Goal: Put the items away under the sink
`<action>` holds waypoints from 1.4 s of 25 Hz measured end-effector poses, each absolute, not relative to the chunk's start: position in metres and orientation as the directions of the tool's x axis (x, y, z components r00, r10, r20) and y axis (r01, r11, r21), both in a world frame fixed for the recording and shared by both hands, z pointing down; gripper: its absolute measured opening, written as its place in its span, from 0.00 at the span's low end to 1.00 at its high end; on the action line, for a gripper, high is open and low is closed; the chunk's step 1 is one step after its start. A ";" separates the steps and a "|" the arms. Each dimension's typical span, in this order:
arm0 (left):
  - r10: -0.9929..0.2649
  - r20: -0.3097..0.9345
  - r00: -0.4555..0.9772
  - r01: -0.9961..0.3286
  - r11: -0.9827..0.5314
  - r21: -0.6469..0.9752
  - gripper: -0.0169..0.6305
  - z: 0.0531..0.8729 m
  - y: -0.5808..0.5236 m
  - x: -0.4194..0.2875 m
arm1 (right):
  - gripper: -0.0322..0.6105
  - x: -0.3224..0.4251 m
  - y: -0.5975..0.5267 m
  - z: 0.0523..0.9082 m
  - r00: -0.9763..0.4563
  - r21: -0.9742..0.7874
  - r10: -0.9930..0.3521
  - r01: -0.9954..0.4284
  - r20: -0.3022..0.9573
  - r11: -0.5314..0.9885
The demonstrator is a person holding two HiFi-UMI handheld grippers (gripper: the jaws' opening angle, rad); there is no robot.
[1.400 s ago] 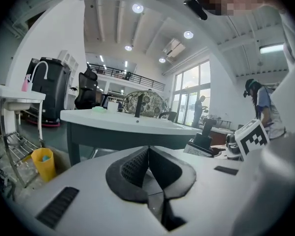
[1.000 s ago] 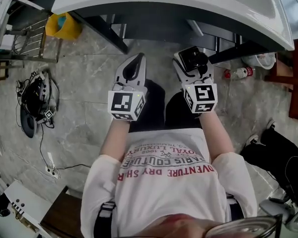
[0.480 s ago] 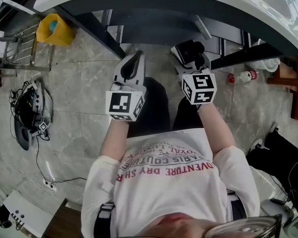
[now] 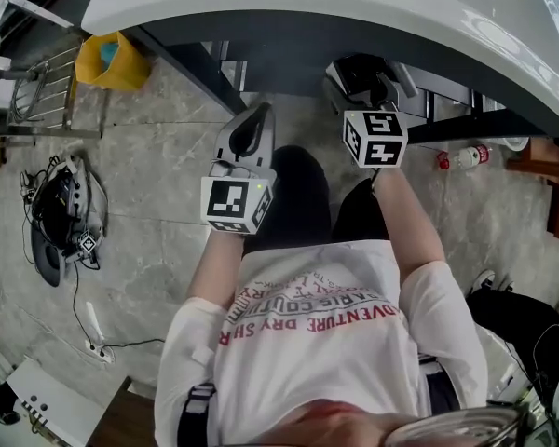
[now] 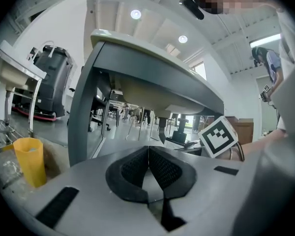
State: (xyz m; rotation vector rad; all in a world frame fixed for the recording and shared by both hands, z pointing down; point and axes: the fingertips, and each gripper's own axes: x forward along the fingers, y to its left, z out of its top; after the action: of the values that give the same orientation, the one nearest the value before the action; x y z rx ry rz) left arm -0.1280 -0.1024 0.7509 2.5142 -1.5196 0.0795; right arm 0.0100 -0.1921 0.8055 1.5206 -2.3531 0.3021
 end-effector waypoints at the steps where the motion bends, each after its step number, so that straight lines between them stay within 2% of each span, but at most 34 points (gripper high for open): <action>1: -0.870 0.147 0.471 -0.880 -0.451 0.149 0.06 0.751 -0.105 -0.129 | 0.62 0.008 -0.198 0.806 -0.377 0.000 -0.843 -0.913 0.384 0.408; 19: -0.853 0.182 0.489 -0.870 -0.461 0.173 0.06 0.776 -0.122 -0.140 | 0.62 0.005 -0.255 0.843 -0.284 0.002 -0.854 -0.949 0.436 0.316; 35: -0.836 0.201 0.511 -0.859 -0.489 0.153 0.06 0.781 -0.121 -0.133 | 0.62 0.006 -0.270 0.846 -0.214 0.075 -0.897 -0.962 0.387 0.262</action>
State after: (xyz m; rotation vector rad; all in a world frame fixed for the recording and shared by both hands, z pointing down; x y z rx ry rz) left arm -0.1326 -0.1206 0.7806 2.5209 -1.4395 0.1455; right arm 0.0061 -0.2703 0.8463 1.6971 -2.1873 0.2563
